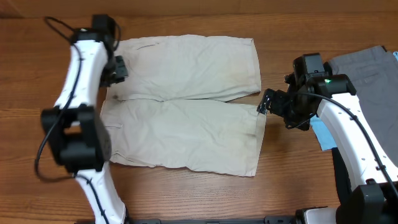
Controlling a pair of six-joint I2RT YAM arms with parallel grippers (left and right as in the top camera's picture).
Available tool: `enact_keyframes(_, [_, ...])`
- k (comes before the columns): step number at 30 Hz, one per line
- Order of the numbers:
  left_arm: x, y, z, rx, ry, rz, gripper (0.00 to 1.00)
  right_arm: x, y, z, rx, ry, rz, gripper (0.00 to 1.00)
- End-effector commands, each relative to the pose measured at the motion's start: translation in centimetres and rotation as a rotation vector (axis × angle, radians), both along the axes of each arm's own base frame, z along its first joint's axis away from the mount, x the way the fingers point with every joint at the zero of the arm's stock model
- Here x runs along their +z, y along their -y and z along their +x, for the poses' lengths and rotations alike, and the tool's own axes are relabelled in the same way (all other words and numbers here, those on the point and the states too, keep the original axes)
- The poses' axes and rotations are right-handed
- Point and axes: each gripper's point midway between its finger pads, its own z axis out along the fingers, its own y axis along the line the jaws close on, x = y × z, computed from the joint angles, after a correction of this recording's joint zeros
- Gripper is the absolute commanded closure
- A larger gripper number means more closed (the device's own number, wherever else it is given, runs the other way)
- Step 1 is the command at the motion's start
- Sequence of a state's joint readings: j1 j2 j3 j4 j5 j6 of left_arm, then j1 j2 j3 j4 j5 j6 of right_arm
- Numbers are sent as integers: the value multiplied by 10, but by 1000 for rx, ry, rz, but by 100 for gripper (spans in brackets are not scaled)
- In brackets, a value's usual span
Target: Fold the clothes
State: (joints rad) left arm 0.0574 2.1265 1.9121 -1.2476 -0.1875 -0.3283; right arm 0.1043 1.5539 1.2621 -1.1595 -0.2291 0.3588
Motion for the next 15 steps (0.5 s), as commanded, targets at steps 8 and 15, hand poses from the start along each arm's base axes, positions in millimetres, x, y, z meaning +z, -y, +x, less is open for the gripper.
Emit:
enact_keyframes(8, [0, -5, -67, -90, -122, -448, 58, 8, 0, 6, 3, 32, 2, 0])
enact_keyframes(15, [-44, -11, -108, -48, -229, -511, 56, 8, 1, 6, 3, 33, 2, 0])
